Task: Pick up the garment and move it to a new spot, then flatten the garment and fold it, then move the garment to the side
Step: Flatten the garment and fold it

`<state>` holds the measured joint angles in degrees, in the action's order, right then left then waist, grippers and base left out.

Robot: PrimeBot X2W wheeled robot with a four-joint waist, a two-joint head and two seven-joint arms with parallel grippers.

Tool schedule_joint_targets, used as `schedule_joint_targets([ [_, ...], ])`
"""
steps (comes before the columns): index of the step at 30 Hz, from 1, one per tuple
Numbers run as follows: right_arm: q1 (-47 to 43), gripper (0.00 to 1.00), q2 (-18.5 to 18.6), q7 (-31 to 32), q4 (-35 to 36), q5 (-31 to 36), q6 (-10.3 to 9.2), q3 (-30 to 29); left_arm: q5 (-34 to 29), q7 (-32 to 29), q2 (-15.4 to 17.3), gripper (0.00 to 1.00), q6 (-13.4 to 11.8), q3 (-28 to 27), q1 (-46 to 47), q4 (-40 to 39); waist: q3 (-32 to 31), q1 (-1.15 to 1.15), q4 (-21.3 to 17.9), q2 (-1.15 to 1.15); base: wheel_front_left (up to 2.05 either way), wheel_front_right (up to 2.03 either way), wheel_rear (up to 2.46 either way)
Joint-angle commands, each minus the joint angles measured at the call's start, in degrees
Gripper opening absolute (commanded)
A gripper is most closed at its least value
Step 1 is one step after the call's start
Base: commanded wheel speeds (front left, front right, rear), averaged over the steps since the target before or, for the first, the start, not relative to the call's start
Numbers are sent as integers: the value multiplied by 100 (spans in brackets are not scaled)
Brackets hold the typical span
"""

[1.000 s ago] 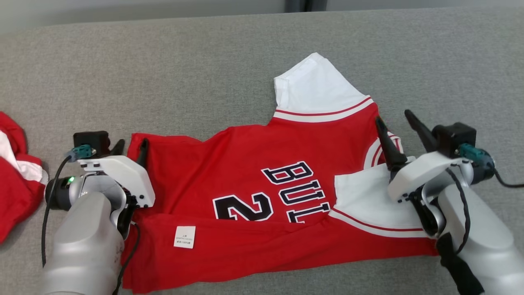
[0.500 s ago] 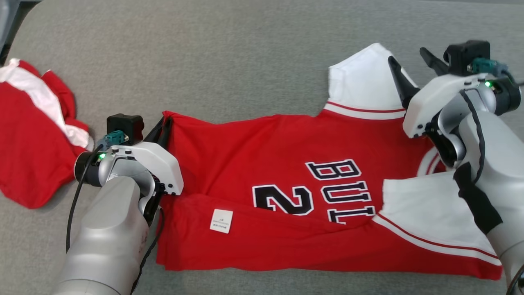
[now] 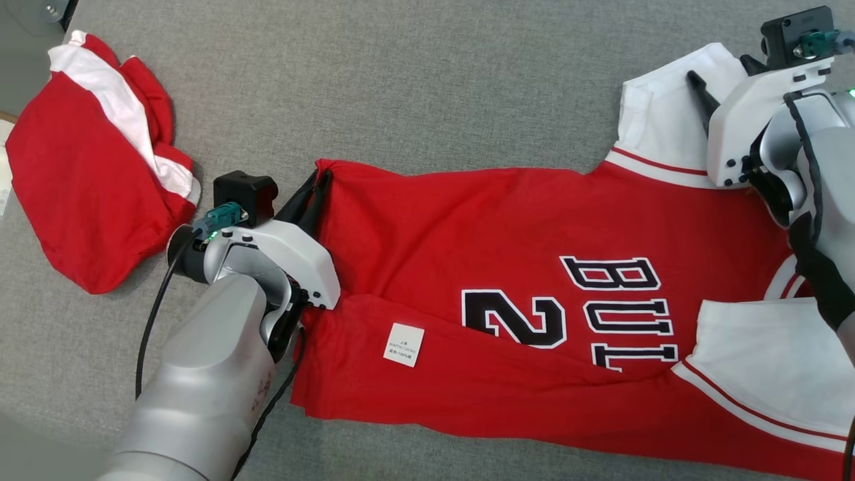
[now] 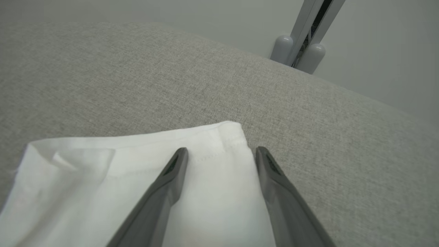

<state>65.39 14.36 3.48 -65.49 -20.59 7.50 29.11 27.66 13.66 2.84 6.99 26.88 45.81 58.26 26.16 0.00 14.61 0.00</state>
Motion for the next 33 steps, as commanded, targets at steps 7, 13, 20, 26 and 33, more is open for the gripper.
schedule_joint_targets([
  [7,292,0,263,-351,-363,-20,-2,-129,304,77,18,0,-268,288,220,68,47,0,38,0,0,0,0],
  [13,410,0,311,-711,-631,-16,-2,-397,327,146,27,0,-316,142,492,157,85,0,20,0,0,0,0],
  [20,483,0,217,-1143,-699,-50,-2,-559,238,158,56,0,-353,-39,478,-15,117,0,-25,0,0,0,0],
  [26,491,0,100,-1231,-702,-210,-2,-602,145,157,50,0,-362,-190,295,-145,82,0,-65,0,0,0,0],
  [33,352,100,-5,-692,-334,-647,-2,-265,73,158,42,0,-345,-312,230,-170,70,0,-80,0,0,0,0],
])
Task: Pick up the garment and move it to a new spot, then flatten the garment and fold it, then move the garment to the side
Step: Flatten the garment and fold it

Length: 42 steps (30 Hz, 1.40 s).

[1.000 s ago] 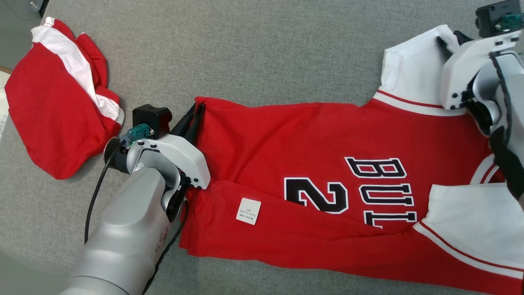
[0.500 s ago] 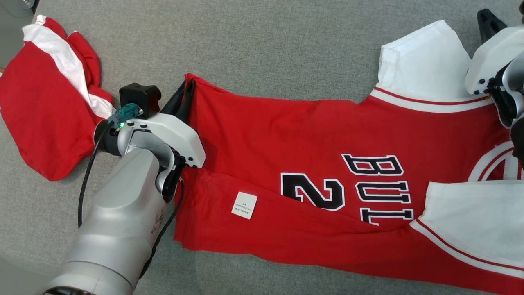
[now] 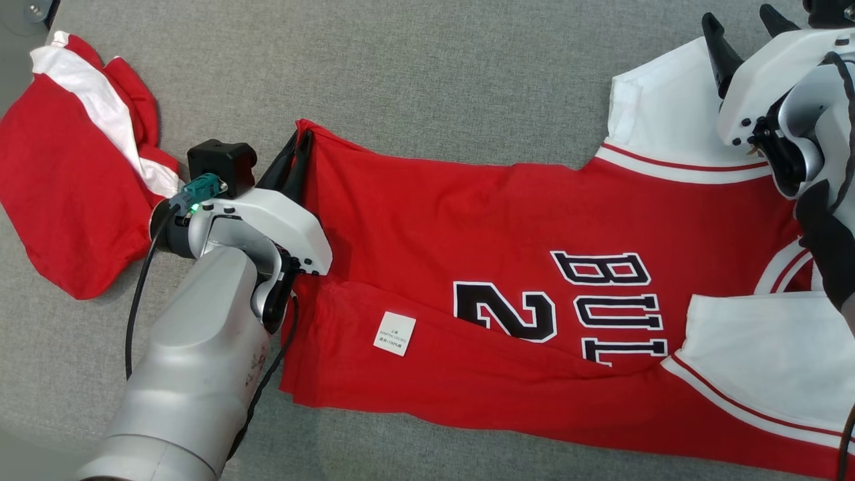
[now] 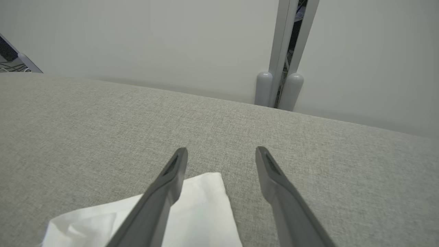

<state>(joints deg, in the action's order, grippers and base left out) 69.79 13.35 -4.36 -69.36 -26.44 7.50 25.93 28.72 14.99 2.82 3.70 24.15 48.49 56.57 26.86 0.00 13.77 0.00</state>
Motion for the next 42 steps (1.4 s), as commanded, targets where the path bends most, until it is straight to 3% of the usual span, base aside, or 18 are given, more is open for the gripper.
schedule_joint_targets([
  [1,-94,100,134,249,106,-116,-2,151,-42,25,43,0,-6,-49,-40,-2,4,0,11,0,0,0,0],
  [12,-459,98,350,1699,513,-821,2,997,-80,26,30,0,58,-64,-67,-67,83,0,138,0,0,0,0],
  [13,-468,44,402,1727,550,-829,4,1067,-62,26,32,0,64,-54,-72,-75,80,0,147,0,0,0,0],
  [14,-477,0,437,1735,579,-863,4,1123,-50,26,31,0,65,-49,-74,-88,82,0,154,0,0,0,0],
  [20,-187,0,742,1067,467,-769,-4,1118,-5,26,29,0,18,-56,-41,-168,88,0,159,0,0,0,0],
  [28,167,0,746,-280,-117,-420,-3,833,-282,26,86,0,-115,-374,24,-522,-18,0,7,0,0,0,0],
  [36,36,0,416,-976,-259,-436,-3,542,-567,26,230,0,-97,-740,-92,-703,-384,0,-339,0,0,0,0],
  [42,-838,0,185,-1089,427,-885,-2,347,-713,19,372,0,7,-937,-655,-660,-873,0,-650,0,0,0,0],
])
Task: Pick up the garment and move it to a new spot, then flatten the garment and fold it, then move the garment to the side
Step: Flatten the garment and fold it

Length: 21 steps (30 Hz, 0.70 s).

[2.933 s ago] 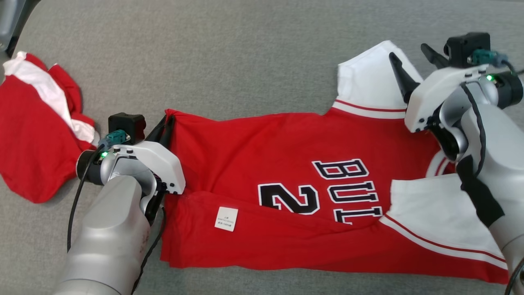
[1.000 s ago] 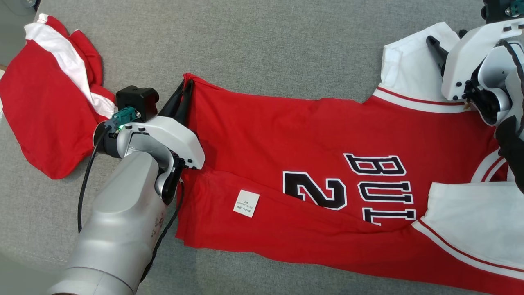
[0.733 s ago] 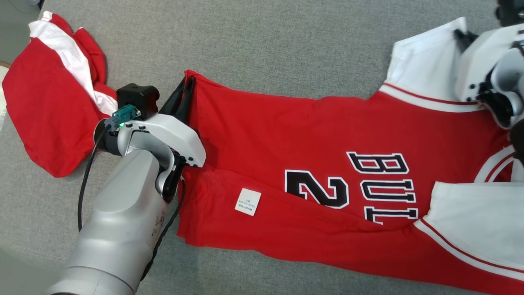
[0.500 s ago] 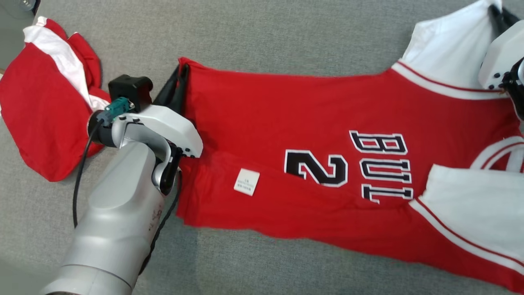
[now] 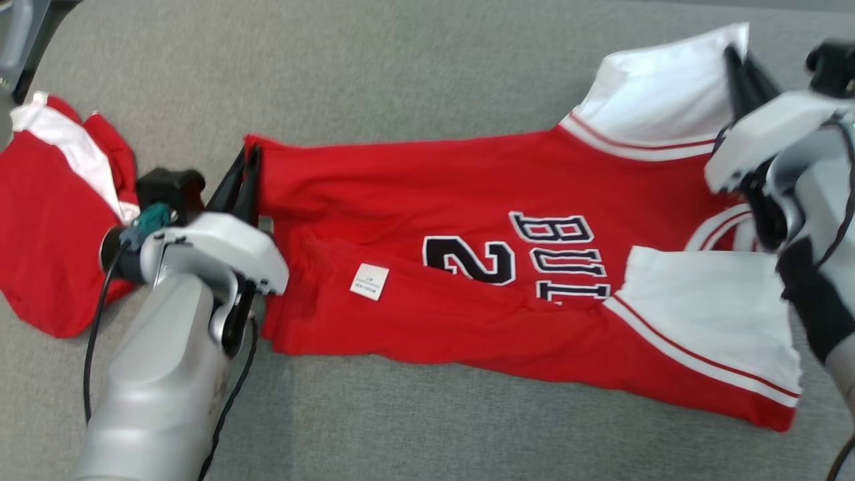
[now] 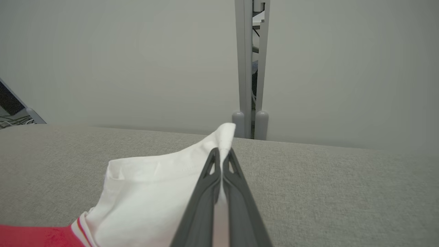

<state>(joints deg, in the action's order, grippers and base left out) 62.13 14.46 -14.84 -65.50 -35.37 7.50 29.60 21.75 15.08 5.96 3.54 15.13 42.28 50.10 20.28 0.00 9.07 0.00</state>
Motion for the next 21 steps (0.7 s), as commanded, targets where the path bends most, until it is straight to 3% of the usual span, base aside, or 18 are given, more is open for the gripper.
schedule_joint_targets([
  [1,-266,0,97,-44,250,-34,-2,-16,-50,9,89,0,28,-66,-165,-7,-296,0,-235,0,0,0,0],
  [12,-2618,0,72,-40,1942,-529,-2,-400,-78,9,223,0,64,-524,-1413,47,-1045,0,-674,0,0,0,0],
  [21,-3787,0,-188,-42,2241,-582,-2,-616,-182,10,164,0,0,-777,-2107,42,-1316,0,-880,0,0,0,0],
])
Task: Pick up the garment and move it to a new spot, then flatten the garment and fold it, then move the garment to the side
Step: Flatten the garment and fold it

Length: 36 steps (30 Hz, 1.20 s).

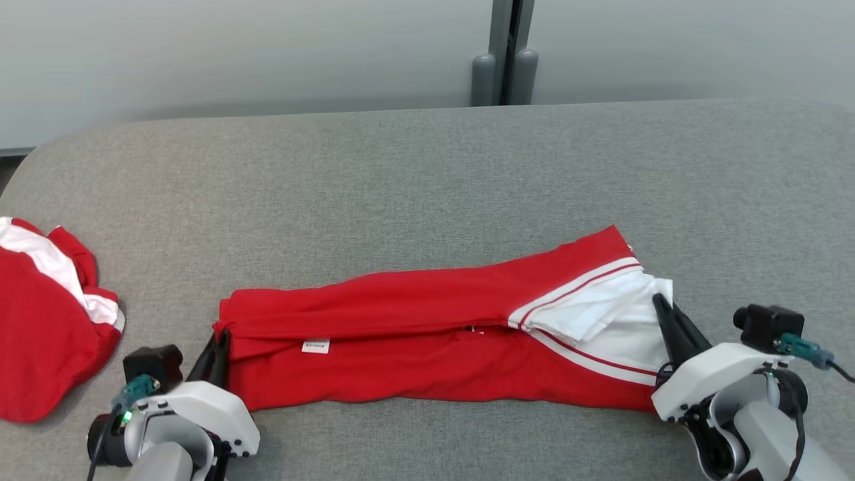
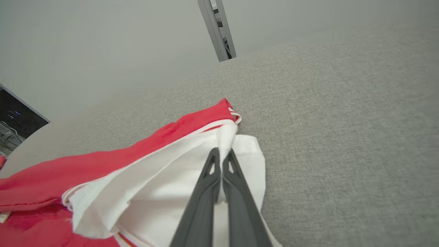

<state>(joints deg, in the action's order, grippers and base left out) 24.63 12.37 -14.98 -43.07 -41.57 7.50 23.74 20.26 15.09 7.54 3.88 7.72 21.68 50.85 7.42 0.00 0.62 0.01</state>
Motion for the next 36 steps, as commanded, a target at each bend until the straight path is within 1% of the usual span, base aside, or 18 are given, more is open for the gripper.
schedule_joint_targets([
  [1,-91,0,-28,-28,-21,28,-2,-63,-64,9,-4,23,-49,-52,-117,-69,-39,0,-46,-1,0,0,0],
  [2,-131,0,-62,-28,-22,36,-1,-104,-87,8,-21,44,-48,-73,-194,-99,-45,0,-55,-1,0,0,0],
  [3,-162,0,-61,-28,-37,117,-2,-116,-101,8,-45,84,-60,-105,-271,-138,-49,0,-61,-1,0,0,0],
  [4,-188,32,-75,-28,-56,154,-2,-152,-139,8,-59,100,-100,-133,-340,-193,-55,0,-65,-1,0,0,0],
  [5,-207,81,-107,-28,-63,165,-2,-203,-177,8,-82,100,-121,-171,-406,-283,-61,0,-66,-1,0,0,0],
  [6,-218,100,-136,-27,-61,193,-1,-228,-234,8,-104,100,-161,-206,-489,-382,-68,0,-64,-1,0,0,0],
  [10,-200,100,-142,-27,136,352,-1,-575,-416,8,-204,100,-301,-399,-875,-927,-80,0,-27,-1,0,0,0],
  [12,-200,100,-187,-27,240,490,-1,-785,-493,8,-251,100,-335,-496,-1051,-1165,-66,0,13,-1,0,0,0],
  [14,-233,100,-249,-27,171,639,-1,-841,-551,8,-309,100,-318,-568,-1189,-1308,-43,0,70,-1,0,0,0],
  [17,-142,100,-284,81,-221,828,-1,-750,-630,8,-372,100,-254,-583,-1288,-1380,-2,0,161,-1,0,0,0],
  [23,120,100,-403,353,-1076,1100,-1,-644,-760,8,-427,100,-176,-562,-1167,-1390,89,0,345,-1,0,0,0],
  [25,166,100,-439,350,-1182,1109,-1,-651,-770,8,-435,100,-165,-560,-1149,-1396,97,0,368,-1,0,0,0],
  [28,191,100,-588,539,-1468,1062,1,-562,-790,8,-448,100,-139,-565,-1136,-1396,113,0,426,-1,0,0,0],
  [29,180,31,-678,744,-1586,998,7,-420,-808,8,-442,100,-140,-575,-1114,-1394,113,0,461,-1,0,0,0],
  [30,180,31,-678,744,-1586,998,7,-420,-808,8,-442,100,-140,-575,-1114,-1394,113,0,461,-1,0,0,0],
  [31,151,0,-717,786,-1602,926,15,-376,-814,8,-446,100,-133,-574,-1105,-1395,112,0,476,-1,0,0,0],
  [33,119,0,-728,819,-1621,744,9,-285,-818,8,-450,100,-113,-577,-1097,-1405,101,0,508,-1,0,0,0],
  [36,158,0,-638,657,-1616,593,4,-283,-776,8,-453,100,-106,-555,-1106,-1407,89,0,514,-1,0,0,0],
])
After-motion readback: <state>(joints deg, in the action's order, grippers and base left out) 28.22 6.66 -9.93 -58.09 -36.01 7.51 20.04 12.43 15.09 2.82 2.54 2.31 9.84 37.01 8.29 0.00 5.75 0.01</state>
